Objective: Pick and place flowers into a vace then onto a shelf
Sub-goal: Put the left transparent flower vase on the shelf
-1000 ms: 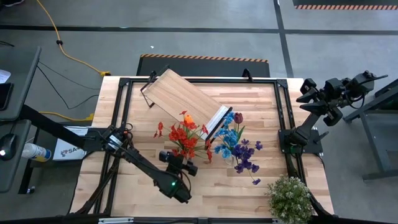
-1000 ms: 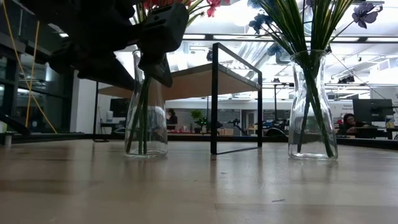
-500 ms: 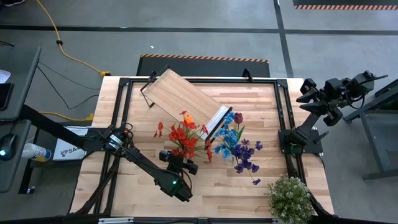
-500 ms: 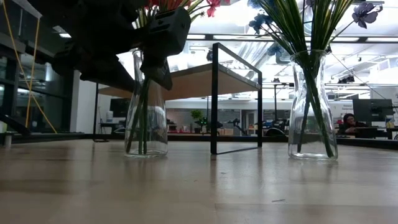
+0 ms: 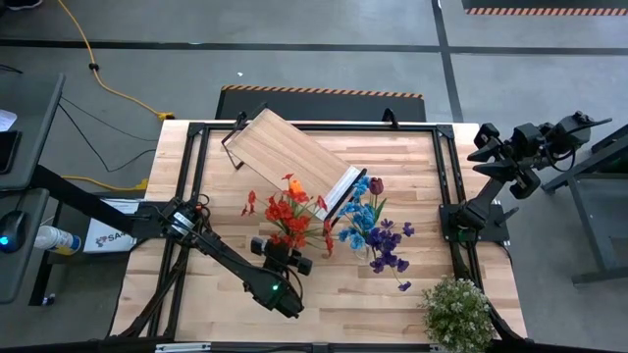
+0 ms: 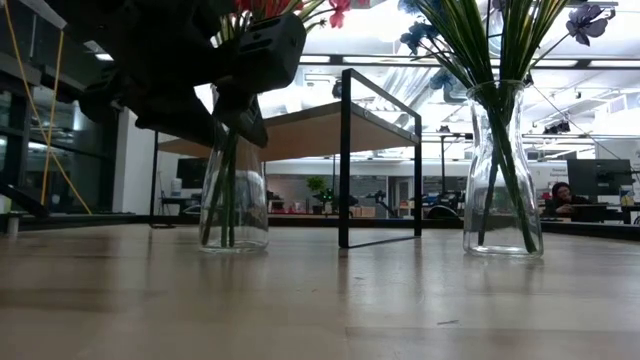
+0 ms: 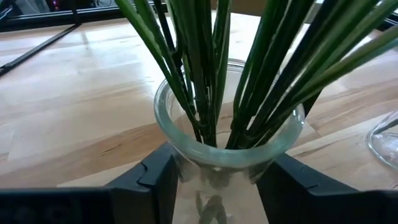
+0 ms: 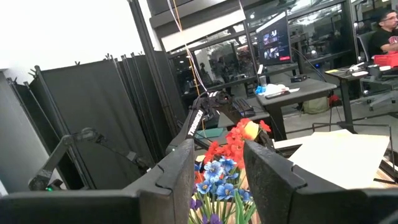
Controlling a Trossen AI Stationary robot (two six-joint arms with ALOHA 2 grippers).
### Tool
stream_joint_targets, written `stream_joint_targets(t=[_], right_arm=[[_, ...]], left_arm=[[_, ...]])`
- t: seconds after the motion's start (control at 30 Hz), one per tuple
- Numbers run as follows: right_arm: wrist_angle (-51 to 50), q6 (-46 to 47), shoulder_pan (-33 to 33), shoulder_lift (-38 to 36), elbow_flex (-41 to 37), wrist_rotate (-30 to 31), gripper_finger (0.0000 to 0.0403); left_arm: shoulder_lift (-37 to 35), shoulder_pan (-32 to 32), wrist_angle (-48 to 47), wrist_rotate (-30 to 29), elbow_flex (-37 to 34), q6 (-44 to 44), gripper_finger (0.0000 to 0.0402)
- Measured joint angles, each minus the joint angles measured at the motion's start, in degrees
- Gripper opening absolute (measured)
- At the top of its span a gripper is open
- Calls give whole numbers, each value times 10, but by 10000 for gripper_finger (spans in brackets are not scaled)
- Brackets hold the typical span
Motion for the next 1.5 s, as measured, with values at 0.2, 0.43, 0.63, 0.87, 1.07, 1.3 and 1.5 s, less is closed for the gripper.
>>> stream_joint_targets(t=[0.2,0.43,0.63,0.87,1.07,1.3,1.5], right_arm=[[0,0,0,0,0,0,130],[0,0,0,0,0,0,129],[0,0,0,0,0,0,129],[0,-1,0,0,0,0,130],[-1,-1,0,0,0,0,130],[-6,-1,0,0,0,0,129],[-6,-1,0,0,0,0,129]], left_arm=[[0,0,-2,2,0,-15,212],[-3,0,-52,24,33,-19,210],[-3,-1,-148,47,101,-19,210],[-21,0,-167,40,161,22,210],[-64,-6,-166,22,162,36,210],[-117,-8,-167,11,162,73,210],[-171,-8,-166,-21,162,119,210]])
